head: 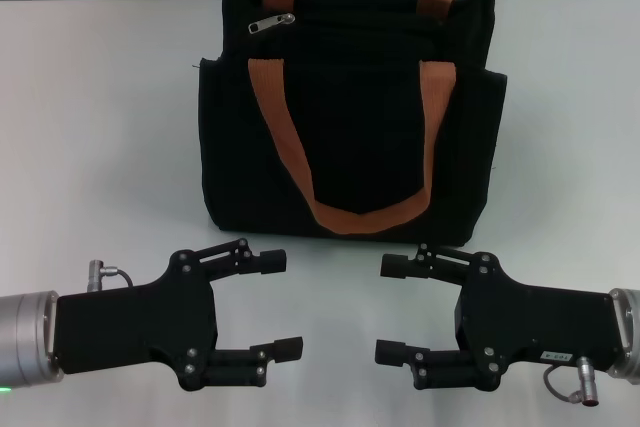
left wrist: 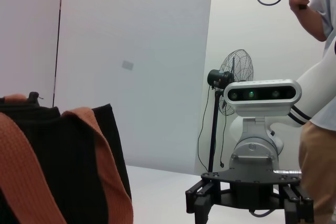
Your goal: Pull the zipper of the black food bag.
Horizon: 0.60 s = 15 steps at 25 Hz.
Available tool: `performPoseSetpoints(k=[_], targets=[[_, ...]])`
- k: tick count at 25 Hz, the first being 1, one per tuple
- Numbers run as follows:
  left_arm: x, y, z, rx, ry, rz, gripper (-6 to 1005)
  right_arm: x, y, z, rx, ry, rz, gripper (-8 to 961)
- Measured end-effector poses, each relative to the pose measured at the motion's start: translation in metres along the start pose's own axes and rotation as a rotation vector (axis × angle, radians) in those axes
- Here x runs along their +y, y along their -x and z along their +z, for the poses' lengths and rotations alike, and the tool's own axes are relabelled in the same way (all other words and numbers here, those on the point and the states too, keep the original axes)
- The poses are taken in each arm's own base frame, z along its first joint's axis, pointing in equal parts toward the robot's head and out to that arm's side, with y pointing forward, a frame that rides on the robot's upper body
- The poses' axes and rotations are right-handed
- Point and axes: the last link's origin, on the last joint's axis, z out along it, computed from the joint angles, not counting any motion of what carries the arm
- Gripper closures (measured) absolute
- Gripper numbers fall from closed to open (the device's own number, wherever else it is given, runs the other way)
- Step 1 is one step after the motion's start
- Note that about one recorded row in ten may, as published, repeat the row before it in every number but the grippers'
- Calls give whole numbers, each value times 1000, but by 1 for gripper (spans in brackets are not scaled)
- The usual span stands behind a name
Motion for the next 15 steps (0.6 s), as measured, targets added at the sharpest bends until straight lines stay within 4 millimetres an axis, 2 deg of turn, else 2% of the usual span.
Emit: performPoseSetpoints(k=[15], targets=[[0, 1, 1, 0, -4, 0, 165, 1, -1, 0, -3, -1, 4, 134]])
